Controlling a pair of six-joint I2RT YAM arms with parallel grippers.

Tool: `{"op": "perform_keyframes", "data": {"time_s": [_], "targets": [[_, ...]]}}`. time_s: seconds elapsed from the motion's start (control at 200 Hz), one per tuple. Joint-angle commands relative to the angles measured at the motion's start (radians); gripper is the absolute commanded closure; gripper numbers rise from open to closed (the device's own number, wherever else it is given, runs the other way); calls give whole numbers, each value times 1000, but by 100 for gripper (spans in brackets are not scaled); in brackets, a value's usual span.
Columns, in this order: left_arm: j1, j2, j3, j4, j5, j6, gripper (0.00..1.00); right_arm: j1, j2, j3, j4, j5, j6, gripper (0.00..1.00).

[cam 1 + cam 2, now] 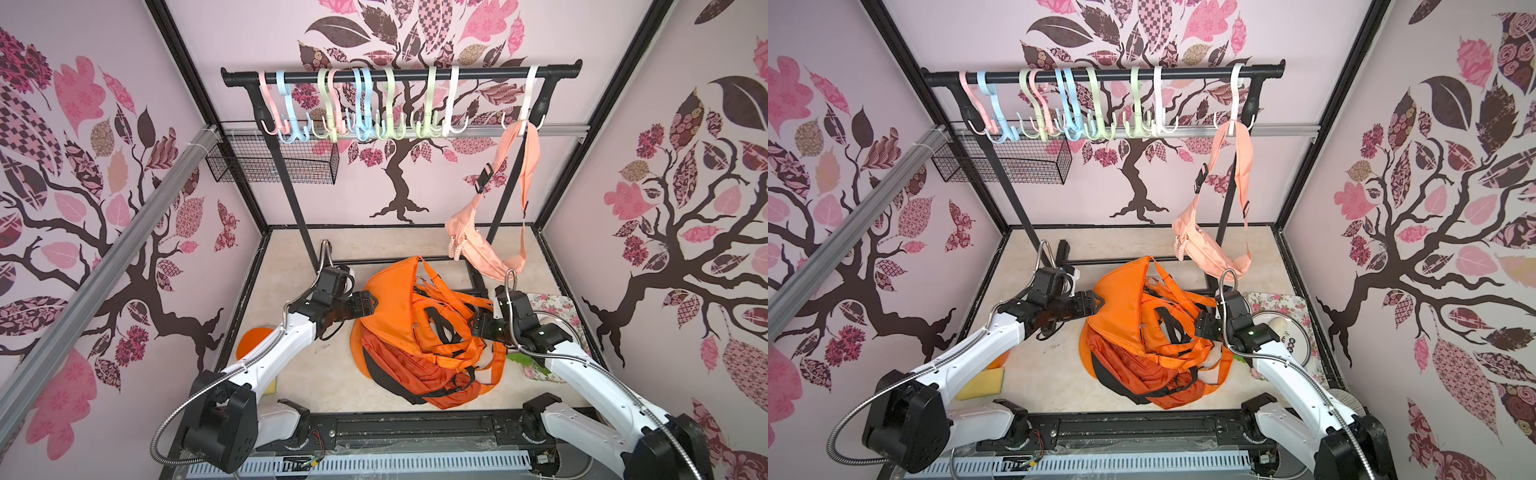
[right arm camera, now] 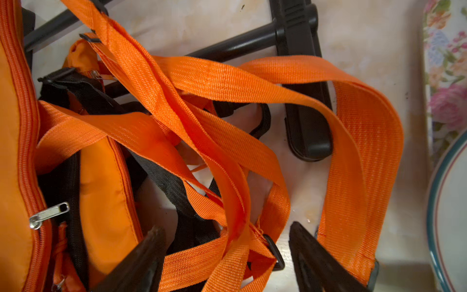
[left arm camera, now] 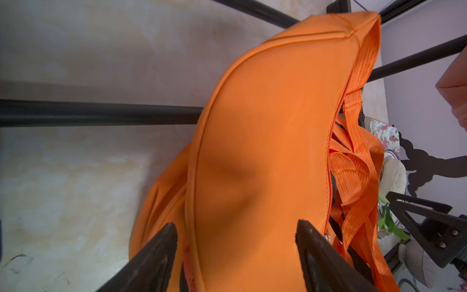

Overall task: Hang the bag on a hook
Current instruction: Pick up the bag from the bag.

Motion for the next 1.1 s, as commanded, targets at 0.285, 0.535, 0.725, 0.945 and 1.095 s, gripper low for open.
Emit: {"op": "perform_keyframes", "data": {"time_s": [0.285, 0.535, 0.725, 0.945, 1.095], "targets": [[18, 58, -2, 81, -5, -43, 22, 2, 38, 5, 54, -12, 23, 31], [19, 121, -25, 144, 45, -72, 31, 2, 68, -22, 78, -11, 37, 43], [18, 147, -33, 174, 70, -86, 57, 2, 97, -27, 94, -33, 38, 52], [18, 111, -18, 161, 57, -73, 100, 2, 80, -25, 92, -31, 43, 77], [19, 63, 4, 147, 77, -59, 100, 2, 73, -14, 72, -23, 41, 100]]}}
